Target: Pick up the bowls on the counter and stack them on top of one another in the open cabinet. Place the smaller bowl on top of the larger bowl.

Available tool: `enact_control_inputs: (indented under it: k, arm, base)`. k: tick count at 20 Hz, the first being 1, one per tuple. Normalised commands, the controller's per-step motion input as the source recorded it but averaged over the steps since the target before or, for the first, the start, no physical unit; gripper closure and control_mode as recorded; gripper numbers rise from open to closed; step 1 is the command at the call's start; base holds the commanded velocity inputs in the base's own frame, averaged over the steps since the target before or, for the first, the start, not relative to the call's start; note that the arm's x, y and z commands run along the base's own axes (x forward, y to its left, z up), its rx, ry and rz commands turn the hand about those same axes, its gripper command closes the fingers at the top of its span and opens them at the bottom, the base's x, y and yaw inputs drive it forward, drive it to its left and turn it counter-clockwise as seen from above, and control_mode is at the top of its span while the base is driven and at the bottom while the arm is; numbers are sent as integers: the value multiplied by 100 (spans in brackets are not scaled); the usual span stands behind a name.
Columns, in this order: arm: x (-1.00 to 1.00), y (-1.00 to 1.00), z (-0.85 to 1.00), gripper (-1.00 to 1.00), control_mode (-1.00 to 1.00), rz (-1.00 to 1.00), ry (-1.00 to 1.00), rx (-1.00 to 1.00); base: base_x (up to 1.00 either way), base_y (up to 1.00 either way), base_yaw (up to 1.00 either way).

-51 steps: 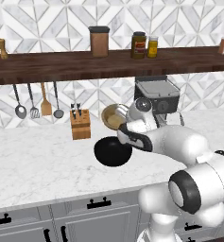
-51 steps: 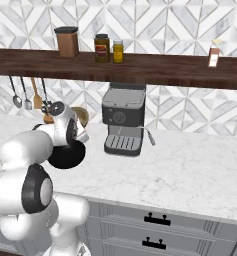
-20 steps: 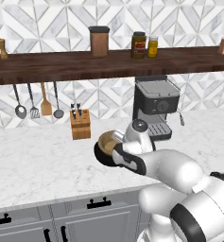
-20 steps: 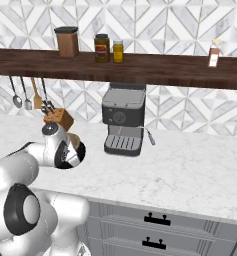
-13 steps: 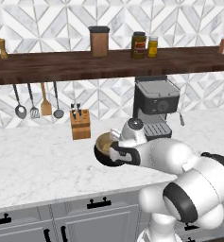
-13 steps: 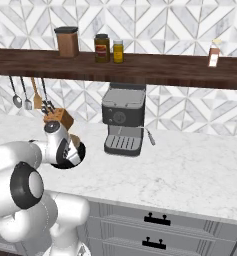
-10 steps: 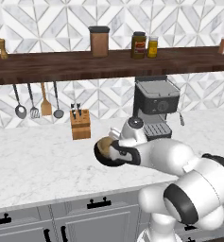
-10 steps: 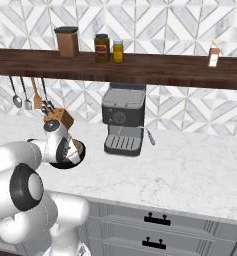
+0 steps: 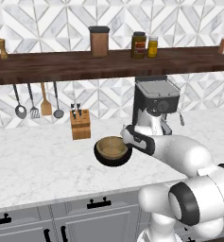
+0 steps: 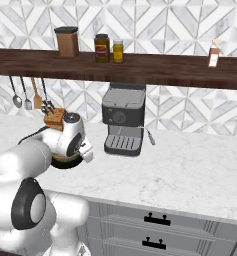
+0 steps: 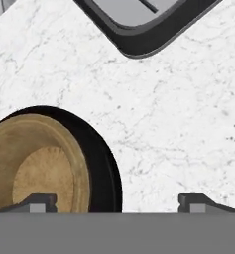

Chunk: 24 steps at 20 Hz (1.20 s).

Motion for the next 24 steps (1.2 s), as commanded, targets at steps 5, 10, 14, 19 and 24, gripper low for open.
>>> enact_control_inputs:
  k: [5, 10, 14, 19, 24]
  arm:
    - [1, 19, -17, -100, -100, 20, 15, -5]
    - [0, 27, -29, -100, -100, 11, 1, -1]
    - [0, 1, -57, -100, -100, 9, 0, -2]
    - [0, 0, -28, -100, -100, 9, 0, 0]
    - [0, 12, -21, 100, -100, 5, -6, 0]
  base:
    - [0, 0, 0]
    - [0, 0, 0]
    - [0, 0, 0]
    - [0, 0, 0]
    - [0, 0, 0]
